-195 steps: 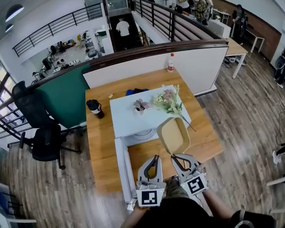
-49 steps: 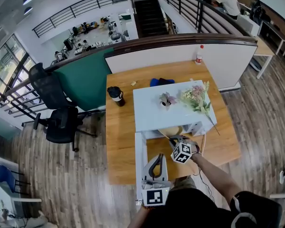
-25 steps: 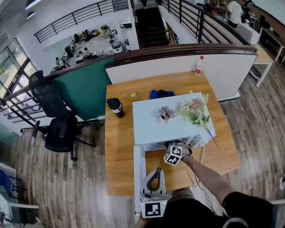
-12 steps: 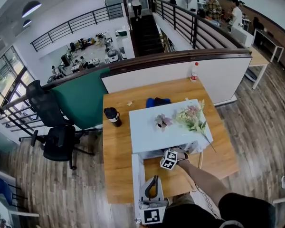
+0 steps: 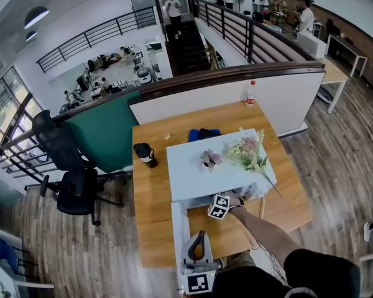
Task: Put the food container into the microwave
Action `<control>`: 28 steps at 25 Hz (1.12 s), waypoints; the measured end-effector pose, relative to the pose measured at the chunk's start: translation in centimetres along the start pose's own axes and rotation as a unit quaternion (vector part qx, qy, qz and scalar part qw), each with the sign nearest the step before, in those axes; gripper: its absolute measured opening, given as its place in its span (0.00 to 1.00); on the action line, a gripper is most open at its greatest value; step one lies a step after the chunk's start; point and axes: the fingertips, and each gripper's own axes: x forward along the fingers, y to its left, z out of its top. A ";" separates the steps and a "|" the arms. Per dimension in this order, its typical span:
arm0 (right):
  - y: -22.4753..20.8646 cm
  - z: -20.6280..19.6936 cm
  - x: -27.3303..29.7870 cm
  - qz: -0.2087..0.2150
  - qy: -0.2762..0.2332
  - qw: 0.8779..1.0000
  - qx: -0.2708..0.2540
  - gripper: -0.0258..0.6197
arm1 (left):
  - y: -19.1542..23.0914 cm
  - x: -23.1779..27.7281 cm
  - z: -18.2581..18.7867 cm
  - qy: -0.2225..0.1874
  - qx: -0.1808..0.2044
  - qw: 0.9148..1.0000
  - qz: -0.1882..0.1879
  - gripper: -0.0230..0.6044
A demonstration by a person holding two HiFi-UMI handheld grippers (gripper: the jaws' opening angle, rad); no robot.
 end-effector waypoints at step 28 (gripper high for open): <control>2.1 -0.2 -8.1 -0.014 -0.045 0.998 0.051 0.30 | -3.8 -1.3 1.0 -0.021 0.009 0.998 -0.061 0.08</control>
